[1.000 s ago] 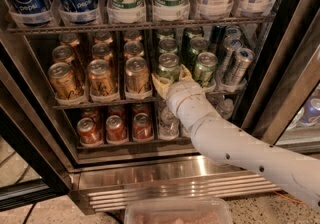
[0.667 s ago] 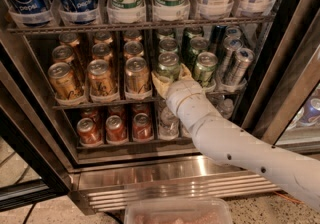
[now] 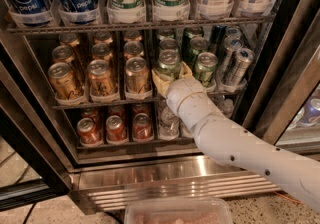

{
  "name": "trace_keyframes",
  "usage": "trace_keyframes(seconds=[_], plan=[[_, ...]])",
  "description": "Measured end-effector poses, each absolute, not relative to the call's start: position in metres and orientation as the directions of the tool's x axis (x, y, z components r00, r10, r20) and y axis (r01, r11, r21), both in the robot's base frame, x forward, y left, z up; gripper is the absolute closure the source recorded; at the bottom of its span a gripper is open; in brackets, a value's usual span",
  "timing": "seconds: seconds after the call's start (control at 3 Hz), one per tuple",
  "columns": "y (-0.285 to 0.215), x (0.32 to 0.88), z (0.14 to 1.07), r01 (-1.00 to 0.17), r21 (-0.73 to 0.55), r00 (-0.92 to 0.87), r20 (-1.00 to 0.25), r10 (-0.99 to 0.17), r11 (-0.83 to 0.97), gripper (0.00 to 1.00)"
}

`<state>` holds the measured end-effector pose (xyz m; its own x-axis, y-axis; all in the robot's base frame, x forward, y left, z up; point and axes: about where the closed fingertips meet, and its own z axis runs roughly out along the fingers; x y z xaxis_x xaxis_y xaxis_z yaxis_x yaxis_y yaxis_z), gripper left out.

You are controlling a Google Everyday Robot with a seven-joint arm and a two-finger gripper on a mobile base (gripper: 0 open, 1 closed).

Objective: Pick green can from middle shelf of fridge

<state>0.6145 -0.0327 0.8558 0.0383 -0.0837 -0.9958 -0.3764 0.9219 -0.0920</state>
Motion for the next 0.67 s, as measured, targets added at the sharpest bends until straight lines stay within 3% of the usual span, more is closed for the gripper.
trace_keyframes(seconds=[0.67], plan=[[-0.0331, 0.612, 0.8581, -0.379, -0.09, 0.033, -0.996, -0.084, 0.921, 1.0]])
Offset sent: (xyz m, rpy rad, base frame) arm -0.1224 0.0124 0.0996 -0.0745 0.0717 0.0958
